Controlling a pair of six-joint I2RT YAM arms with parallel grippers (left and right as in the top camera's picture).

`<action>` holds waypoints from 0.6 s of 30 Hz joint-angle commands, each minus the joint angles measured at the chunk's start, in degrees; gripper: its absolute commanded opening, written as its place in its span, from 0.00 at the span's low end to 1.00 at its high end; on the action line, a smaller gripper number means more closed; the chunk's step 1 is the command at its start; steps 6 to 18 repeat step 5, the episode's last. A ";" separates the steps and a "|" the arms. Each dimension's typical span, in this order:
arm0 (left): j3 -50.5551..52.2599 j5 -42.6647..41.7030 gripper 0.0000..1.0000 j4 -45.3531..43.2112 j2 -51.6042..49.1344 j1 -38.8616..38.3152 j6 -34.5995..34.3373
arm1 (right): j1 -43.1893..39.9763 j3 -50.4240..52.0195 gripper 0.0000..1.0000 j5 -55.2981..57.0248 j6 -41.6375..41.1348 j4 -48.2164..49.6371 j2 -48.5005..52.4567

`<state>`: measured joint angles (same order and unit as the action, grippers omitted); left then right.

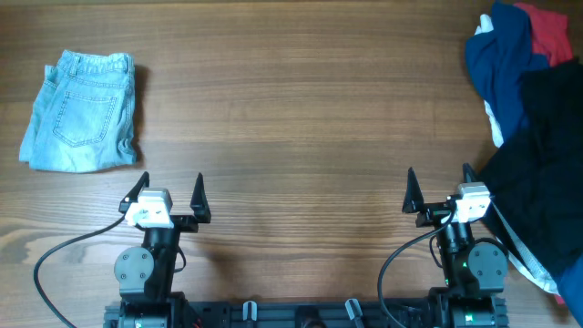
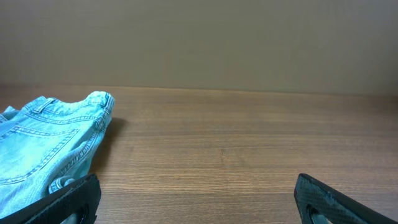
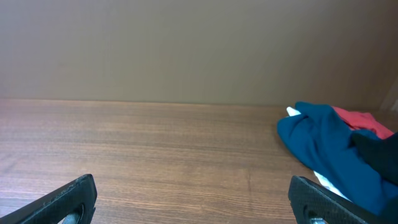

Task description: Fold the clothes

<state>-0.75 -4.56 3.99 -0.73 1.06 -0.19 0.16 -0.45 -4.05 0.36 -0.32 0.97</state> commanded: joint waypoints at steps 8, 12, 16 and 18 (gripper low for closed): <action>0.44 0.35 1.00 0.09 0.57 -0.33 1.05 | -0.31 0.04 1.00 -0.09 0.98 0.31 -0.76; 0.44 0.35 1.00 0.09 0.57 -0.33 1.05 | -0.31 0.04 1.00 -0.09 0.98 0.31 -0.76; 0.44 0.35 1.00 0.09 0.57 -0.33 1.05 | -0.31 0.04 1.00 -0.09 0.98 0.31 -0.76; 0.44 0.35 1.00 0.09 0.57 -0.33 1.05 | -0.31 0.04 1.00 -0.09 0.98 0.31 -0.76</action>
